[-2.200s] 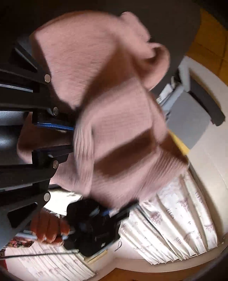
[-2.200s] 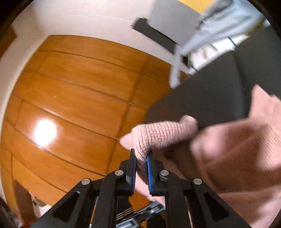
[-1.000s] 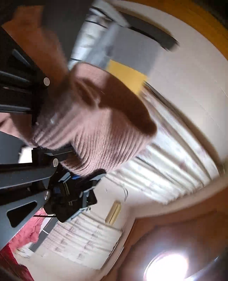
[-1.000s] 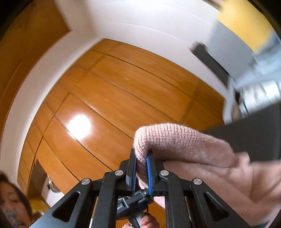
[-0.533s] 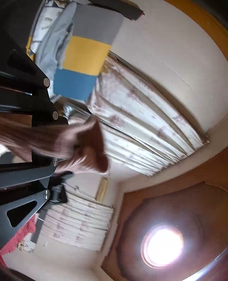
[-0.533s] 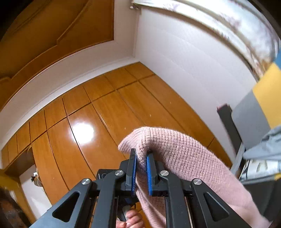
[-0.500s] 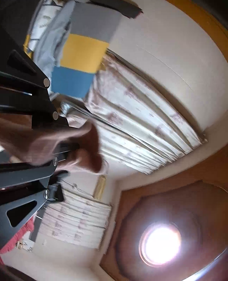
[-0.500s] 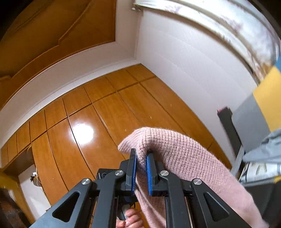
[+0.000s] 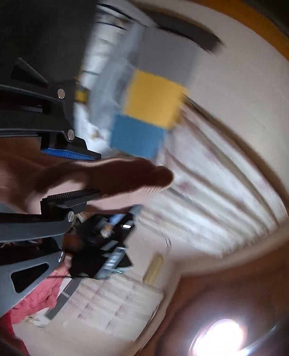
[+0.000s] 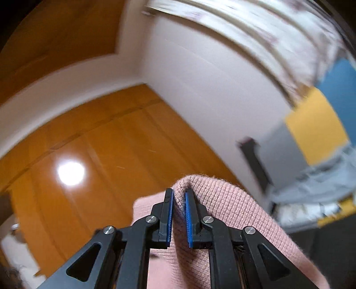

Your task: Fold clothes

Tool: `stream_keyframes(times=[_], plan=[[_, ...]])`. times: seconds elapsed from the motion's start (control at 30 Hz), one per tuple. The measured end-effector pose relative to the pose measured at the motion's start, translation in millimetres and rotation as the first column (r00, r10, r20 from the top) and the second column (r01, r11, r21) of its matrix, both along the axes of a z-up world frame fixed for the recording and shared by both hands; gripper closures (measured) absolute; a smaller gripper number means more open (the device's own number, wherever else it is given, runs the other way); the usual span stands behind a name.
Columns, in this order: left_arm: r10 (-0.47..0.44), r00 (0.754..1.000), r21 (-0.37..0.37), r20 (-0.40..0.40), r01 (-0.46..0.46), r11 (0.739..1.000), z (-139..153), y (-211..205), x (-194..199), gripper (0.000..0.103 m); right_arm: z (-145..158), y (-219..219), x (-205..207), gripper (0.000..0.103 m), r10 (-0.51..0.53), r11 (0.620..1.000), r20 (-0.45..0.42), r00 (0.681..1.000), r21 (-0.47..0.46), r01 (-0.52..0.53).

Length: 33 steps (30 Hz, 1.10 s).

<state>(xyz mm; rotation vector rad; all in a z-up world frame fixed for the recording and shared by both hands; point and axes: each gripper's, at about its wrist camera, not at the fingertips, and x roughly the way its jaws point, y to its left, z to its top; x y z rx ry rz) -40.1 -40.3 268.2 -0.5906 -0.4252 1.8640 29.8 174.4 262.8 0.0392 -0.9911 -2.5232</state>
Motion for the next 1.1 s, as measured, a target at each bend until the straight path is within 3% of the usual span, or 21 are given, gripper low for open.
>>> stream_keyframes(times=[0.13, 0.23, 0.3, 0.37, 0.43, 0.5, 0.57, 0.63, 0.7, 0.73, 0.87, 0.9, 0.97, 1.03, 1.1], plan=[[0.070, 0.971, -0.160, 0.228, -0.034, 0.986, -133, 11, -10, 0.077, -99, 31, -61, 0.091, -0.089, 0.994, 0.256, 0.963, -0.038, 0.102], [0.088, 0.933, -0.299, 0.349, 0.022, 0.954, -220, 22, -1, 0.077, -174, 45, -99, 0.085, -0.069, 0.997, 0.473, 0.878, 0.002, 0.078], [0.081, 0.921, -0.353, 0.382, 0.064, 0.934, -254, 27, 10, 0.077, -222, 51, -116, 0.071, -0.043, 0.999, 0.611, 0.791, 0.022, 0.037], [0.085, 0.918, -0.392, 0.388, 0.081, 0.917, -276, 27, 20, 0.077, -247, 62, -99, 0.055, -0.036, 0.999, 0.630, 0.775, 0.013, 0.036], [0.108, 0.924, -0.420, 0.368, 0.062, 0.905, -285, 20, 28, 0.077, -262, 74, -70, 0.047, -0.074, 0.997, 0.634, 0.770, 0.044, 0.060], [0.146, 0.931, -0.450, 0.334, 0.021, 0.893, -292, 10, 37, 0.077, -264, 89, -36, 0.041, -0.166, 0.986, 0.658, 0.735, 0.138, 0.099], [0.184, 0.937, -0.478, 0.298, -0.021, 0.878, -299, 0, 47, 0.076, -269, 99, -11, 0.040, -0.238, 0.969, 0.680, 0.694, 0.219, 0.118], [0.212, 0.950, -0.532, 0.229, -0.060, 0.845, -296, 0, 59, 0.076, -287, 106, 13, 0.040, -0.308, 0.944, 0.717, 0.625, 0.310, 0.111], [0.211, 0.968, -0.609, 0.137, -0.086, 0.789, -294, 4, 74, 0.076, -305, 107, 25, 0.040, -0.357, 0.922, 0.742, 0.567, 0.378, 0.086], [0.214, 0.975, -0.659, 0.057, -0.125, 0.742, -290, 7, 84, 0.075, -315, 107, 31, 0.040, -0.368, 0.914, 0.752, 0.546, 0.402, 0.062], [0.247, 0.960, -0.764, -0.131, -0.257, 0.592, -292, 1, 104, 0.072, -345, 99, 30, 0.036, -0.372, 0.907, 0.770, 0.518, 0.421, 0.025], [0.261, 0.957, -0.776, -0.128, -0.261, 0.575, -300, -4, 103, 0.071, -350, 97, 31, 0.036, -0.376, 0.904, 0.770, 0.515, 0.427, 0.021], [0.296, 0.952, -0.780, -0.078, -0.243, 0.577, -308, -10, 99, 0.065, -359, 91, 29, 0.035, -0.363, 0.907, 0.772, 0.521, 0.421, 0.008], [0.327, 0.941, -0.753, -0.085, -0.275, 0.597, -310, -15, 97, 0.055, -363, 80, 22, 0.034, -0.394, 0.886, 0.751, 0.529, 0.463, 0.002], [0.349, 0.932, -0.740, -0.095, -0.301, 0.601, -313, -13, 92, 0.047, -361, 72, 19, 0.047, -0.410, 0.870, 0.736, 0.539, 0.493, -0.012]])
